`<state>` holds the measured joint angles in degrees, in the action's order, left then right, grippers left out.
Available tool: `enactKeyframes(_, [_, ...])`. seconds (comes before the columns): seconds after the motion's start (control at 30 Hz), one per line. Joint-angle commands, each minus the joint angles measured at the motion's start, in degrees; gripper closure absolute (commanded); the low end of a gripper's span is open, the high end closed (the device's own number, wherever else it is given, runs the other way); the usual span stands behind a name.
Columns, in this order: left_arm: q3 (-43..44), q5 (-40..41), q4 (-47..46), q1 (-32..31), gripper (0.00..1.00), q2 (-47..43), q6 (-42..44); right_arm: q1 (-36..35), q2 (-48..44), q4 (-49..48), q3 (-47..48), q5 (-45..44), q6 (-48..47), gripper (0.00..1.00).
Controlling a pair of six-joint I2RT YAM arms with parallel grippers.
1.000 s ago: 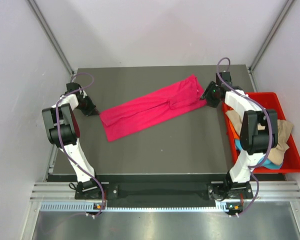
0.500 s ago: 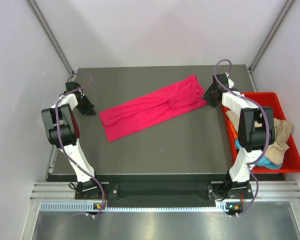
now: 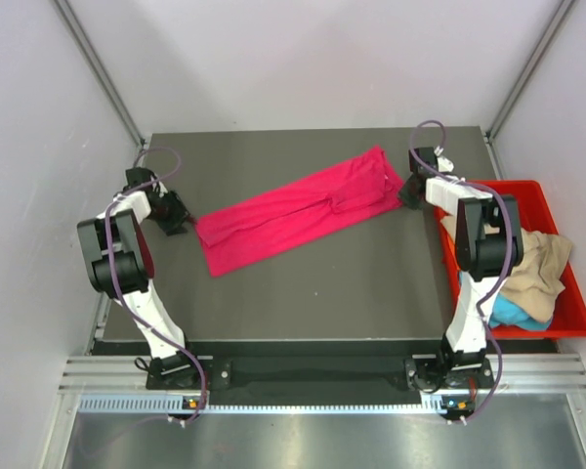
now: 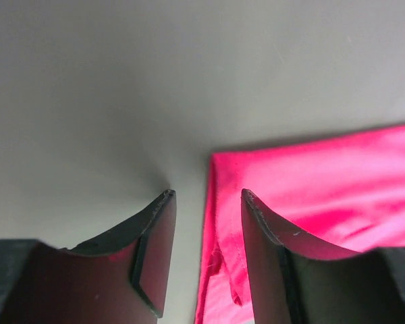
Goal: Fold and stack the t-shirts
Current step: Fold the tshirt
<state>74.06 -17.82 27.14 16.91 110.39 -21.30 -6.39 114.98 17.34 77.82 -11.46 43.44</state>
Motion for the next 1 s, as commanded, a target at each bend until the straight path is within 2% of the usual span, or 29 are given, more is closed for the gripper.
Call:
enactKeyframes(0.0, [-1.8,-5.9,-4.2,0.3,0.51,-2.4,2.3,-0.5,2.1,1.0,2.8,-3.3,-1.1,0.80])
enactKeyframes(0.03, [-1.9,-6.1,-4.2,0.1,0.51,-2.2,2.6,-0.5,2.4,1.3,3.1,-3.3,-1.0,0.85])
enactKeyframes(0.13, [-2.1,-5.9,-4.1,0.2,0.50,-1.7,3.2,-0.5,3.2,1.2,4.4,-3.3,-1.8,0.92])
enactKeyframes(0.27, [-2.0,-5.8,-4.7,0.0,0.48,-0.5,3.4,-0.5,5.0,1.6,6.9,-2.9,-2.4,0.99])
enactKeyframes(0.37, [-0.7,-4.9,-4.5,-0.2,0.50,1.5,2.7,-0.5,6.1,1.6,8.7,-2.6,-2.9,1.00])
enactKeyframes(0.47, [0.2,-5.5,-3.8,-0.3,0.76,3.2,1.5,-0.4,7.5,2.2,10.9,-2.5,-3.6,1.00])
enactKeyframes(0.5, [0.3,-5.2,-3.1,-0.5,0.96,3.3,1.2,-0.3,7.9,2.2,11.6,-2.5,-3.8,1.00])
enactKeyframes(0.53, [0.2,-4.2,-2.7,-0.6,1.00,3.1,0.0,-0.2,8.2,2.3,12.3,-2.5,-4.1,1.00])
enactKeyframes(0.7, [-2.8,0.3,-0.1,-1.7,1.00,-0.6,-5.8,0.5,13.1,4.4,20.8,-1.8,-5.0,1.00])
enactKeyframes(0.77, [-4.0,2.7,2.7,-1.7,0.78,-2.8,-7.6,0.8,15.7,6.0,25.2,-1.6,-5.6,1.00])
enactKeyframes(0.83, [-5.7,4.0,3.4,-1.7,0.61,-6.1,-8.1,1.2,17.4,6.8,27.8,-1.5,-6.0,1.00])
enactKeyframes(0.97, [-5.5,6.6,5.1,-1.7,0.56,-11.1,-6.8,2.6,22.3,7.3,35.4,-0.1,-6.1,1.00])
